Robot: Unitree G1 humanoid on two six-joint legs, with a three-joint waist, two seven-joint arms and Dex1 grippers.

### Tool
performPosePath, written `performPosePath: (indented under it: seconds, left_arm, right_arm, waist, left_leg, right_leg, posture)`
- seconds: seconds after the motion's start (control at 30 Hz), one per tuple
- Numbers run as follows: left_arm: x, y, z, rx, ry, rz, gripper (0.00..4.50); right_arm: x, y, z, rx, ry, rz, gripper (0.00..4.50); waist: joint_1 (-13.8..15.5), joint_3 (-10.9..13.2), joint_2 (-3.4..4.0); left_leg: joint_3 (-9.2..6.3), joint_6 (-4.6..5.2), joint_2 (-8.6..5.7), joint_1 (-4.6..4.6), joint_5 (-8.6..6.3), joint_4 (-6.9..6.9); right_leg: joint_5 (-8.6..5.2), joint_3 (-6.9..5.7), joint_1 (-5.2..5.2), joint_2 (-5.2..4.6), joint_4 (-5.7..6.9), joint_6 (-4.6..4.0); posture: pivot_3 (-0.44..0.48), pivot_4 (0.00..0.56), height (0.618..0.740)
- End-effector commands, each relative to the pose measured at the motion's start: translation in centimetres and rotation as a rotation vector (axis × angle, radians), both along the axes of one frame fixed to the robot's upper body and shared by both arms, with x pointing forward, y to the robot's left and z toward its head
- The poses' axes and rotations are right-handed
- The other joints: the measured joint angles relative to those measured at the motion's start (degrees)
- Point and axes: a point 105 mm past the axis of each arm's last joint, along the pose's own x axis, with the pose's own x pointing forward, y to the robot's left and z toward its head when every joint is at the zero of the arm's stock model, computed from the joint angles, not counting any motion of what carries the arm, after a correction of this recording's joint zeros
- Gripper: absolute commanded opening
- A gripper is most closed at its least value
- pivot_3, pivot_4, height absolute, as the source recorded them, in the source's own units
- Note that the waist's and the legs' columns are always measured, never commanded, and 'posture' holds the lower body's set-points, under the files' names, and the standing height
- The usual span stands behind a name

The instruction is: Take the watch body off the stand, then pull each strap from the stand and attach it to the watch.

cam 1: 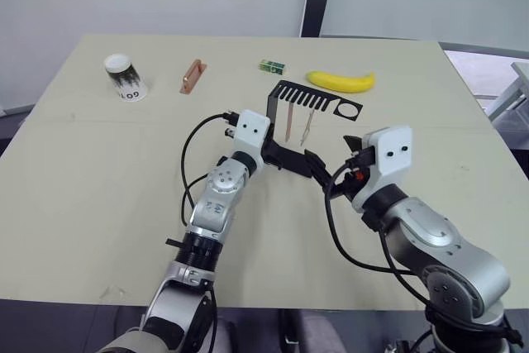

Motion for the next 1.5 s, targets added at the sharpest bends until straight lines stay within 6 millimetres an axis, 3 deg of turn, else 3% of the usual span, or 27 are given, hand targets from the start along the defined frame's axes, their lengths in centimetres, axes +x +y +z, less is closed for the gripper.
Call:
performPosePath:
  seconds: [0.03, 0.67, 0.8, 1.0, 1.5]
  left_arm:
    - [-0.4, -0.6, 1.3, -0.008, -0.045, -0.015, 0.04]
    - [-0.2, -0.6, 1.3, -0.017, -0.038, -0.001, 0.04]
    - [-0.2, -0.6, 1.3, -0.019, -0.036, 0.000, 0.00]
    - [-0.3, -0.7, 1.1, -0.022, -0.031, -0.002, 0.00]
    - [-0.3, -1.1, 1.1, -0.024, -0.031, -0.012, 0.00]
  right_arm:
    - [0.4, 0.5, 0.7, -0.024, -0.043, -0.032, 4.50]
    - [4.0, 2.6, 1.3, 0.014, -0.092, -0.105, 4.50]
    - [4.4, 2.6, 1.3, 0.020, -0.103, -0.112, 3.15]
    - [4.4, 3.1, 1.9, -0.004, -0.141, -0.091, 0.06]
    - [2.8, 3.3, 3.3, -0.078, -0.236, -0.054, 0.06]
  waist:
    - [0.0, 0.0, 0.00]
    - [-0.2, 0.0, 0.00]
    - [-0.2, 0.0, 0.00]
    - [-0.2, 0.0, 0.00]
    - [-0.2, 0.0, 0.01]
  left_leg:
    - [0.00, 0.00, 0.00, 0.00, 0.00, 0.00]
    - [0.00, 0.02, -0.01, -0.02, 0.01, -0.01]
    - [0.00, 0.02, -0.01, -0.02, 0.01, -0.02]
    - [0.00, 0.02, 0.00, -0.01, 0.01, -0.02]
    - [0.00, 0.02, -0.01, -0.02, 0.01, -0.02]
  right_leg:
    - [0.00, 0.00, 0.00, 0.00, 0.00, 0.00]
    - [0.00, -0.04, -0.01, -0.01, -0.01, 0.00]
    - [0.00, -0.04, -0.01, -0.01, -0.01, 0.00]
    - [0.00, -0.04, -0.01, -0.01, 0.00, 0.00]
    - [0.00, -0.05, -0.01, -0.02, -0.02, 0.00]
  posture:
    - [0.000, 0.150, 0.740]
    - [0.000, 0.150, 0.740]
    - [0.000, 0.150, 0.740]
    - [0.000, 0.150, 0.740]
    - [0.000, 0.150, 0.740]
